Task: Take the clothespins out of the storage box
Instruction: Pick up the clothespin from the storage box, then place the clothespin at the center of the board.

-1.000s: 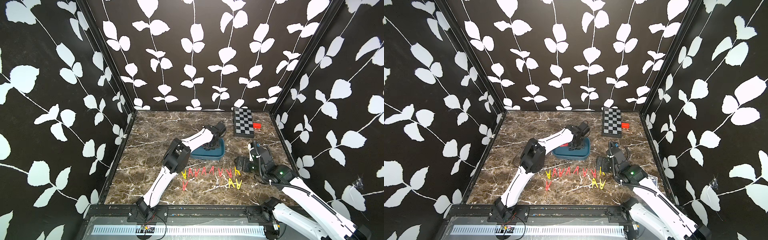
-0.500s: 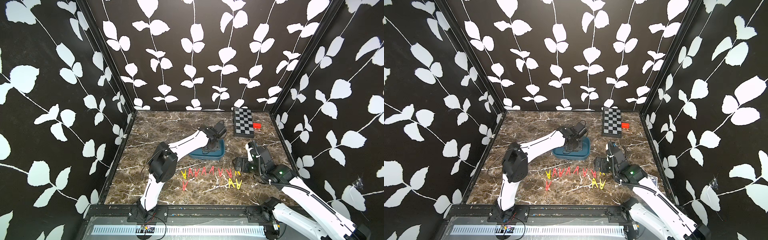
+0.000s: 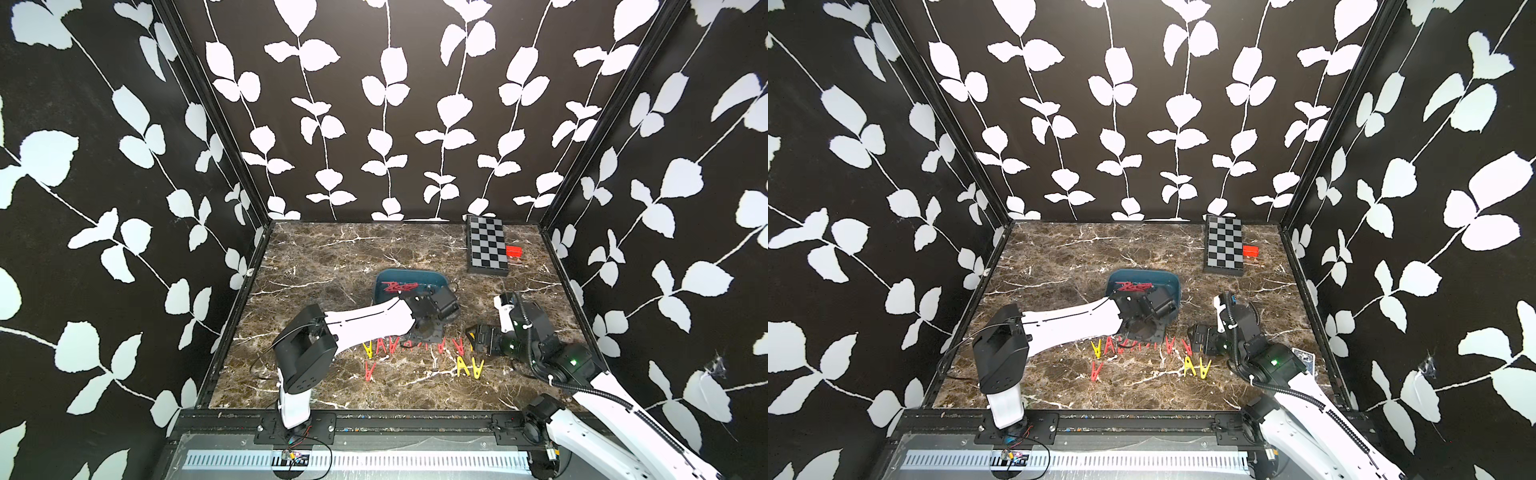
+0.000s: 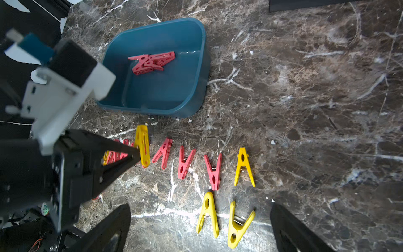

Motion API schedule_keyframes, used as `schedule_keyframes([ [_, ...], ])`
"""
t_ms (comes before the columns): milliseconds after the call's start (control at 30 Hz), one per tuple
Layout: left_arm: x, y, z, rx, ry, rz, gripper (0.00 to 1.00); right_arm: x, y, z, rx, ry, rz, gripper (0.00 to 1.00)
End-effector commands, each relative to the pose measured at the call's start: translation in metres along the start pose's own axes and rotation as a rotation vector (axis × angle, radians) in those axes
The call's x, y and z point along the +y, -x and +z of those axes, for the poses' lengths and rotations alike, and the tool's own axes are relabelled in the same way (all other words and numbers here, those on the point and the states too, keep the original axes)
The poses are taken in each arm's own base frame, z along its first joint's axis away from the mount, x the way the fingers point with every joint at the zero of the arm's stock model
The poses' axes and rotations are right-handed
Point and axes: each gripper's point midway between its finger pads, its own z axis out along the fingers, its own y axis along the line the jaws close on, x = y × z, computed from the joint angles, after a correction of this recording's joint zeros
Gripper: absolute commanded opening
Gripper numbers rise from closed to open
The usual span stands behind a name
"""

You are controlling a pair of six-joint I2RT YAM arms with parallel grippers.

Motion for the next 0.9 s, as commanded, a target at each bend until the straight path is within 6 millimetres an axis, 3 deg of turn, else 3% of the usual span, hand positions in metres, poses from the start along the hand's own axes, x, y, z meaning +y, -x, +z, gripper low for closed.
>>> schedule_keyframes([
  [0, -0.011, -0.016, -0.003, -0.01, -0.048, 0.02, 0.01, 0.0, -0.005, -0.002, 0.005, 0.02, 0.026, 0.99],
  [333, -0.038, -0.057, 0.01, 0.023, -0.111, 0.079, 0.01, -0.011, -0.022, -0.005, 0.033, -0.002, 0.045, 0.99],
  [567, -0.045, -0.079, 0.023, 0.073, -0.123, 0.09, 0.01, -0.017, -0.031, -0.005, 0.052, -0.019, 0.045, 0.99],
  [867, -0.045, -0.092, 0.039, 0.122, -0.105, 0.075, 0.01, -0.019, -0.036, -0.007, 0.064, -0.024, 0.037, 0.99],
])
